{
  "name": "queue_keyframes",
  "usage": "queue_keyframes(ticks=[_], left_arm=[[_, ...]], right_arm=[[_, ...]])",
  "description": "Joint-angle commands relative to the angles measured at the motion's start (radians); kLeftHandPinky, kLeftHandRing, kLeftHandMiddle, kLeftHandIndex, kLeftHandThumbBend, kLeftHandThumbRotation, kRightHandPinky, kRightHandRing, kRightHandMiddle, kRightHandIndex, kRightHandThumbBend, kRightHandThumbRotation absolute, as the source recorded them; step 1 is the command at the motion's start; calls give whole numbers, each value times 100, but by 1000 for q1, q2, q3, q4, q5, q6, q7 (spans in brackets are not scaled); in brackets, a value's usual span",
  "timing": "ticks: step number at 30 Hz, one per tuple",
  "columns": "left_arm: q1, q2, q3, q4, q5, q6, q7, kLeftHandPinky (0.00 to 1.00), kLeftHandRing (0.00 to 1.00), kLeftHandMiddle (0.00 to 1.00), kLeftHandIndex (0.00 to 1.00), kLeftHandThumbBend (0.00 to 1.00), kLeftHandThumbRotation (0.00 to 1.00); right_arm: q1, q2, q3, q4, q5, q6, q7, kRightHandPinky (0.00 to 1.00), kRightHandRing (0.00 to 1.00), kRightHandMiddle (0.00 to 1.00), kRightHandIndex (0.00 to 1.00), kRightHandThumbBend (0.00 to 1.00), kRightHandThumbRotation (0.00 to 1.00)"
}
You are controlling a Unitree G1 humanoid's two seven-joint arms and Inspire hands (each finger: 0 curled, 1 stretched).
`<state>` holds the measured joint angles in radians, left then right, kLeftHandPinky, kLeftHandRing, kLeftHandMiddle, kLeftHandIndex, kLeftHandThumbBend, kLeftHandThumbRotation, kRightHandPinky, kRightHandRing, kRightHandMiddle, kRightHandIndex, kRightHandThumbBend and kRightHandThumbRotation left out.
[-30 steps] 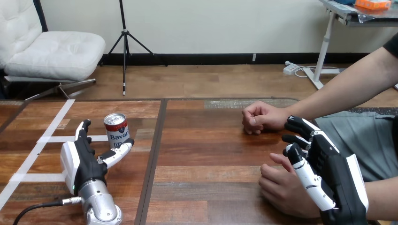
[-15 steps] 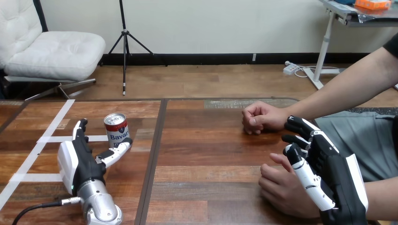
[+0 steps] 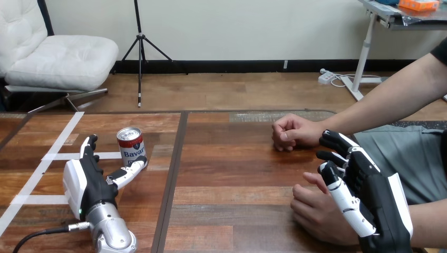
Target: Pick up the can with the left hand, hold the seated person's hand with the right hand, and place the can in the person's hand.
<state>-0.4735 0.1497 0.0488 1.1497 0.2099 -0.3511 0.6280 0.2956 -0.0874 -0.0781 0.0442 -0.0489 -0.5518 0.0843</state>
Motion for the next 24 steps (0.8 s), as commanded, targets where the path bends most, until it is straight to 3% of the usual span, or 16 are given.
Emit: queue_keyframes(ticks=[1, 24], left_arm=[[-62, 24, -9, -23, 10, -14, -9, 73, 83, 88, 86, 79, 2], [-70, 20, -6, -12, 2, -23, -45, 73, 82, 87, 86, 78, 2]], right_arm=[[-36, -12, 1, -46, 3, -16, -3, 71, 80, 84, 83, 57, 66], [-15, -4, 3, -50, -4, -29, -10, 69, 79, 84, 82, 58, 67]])
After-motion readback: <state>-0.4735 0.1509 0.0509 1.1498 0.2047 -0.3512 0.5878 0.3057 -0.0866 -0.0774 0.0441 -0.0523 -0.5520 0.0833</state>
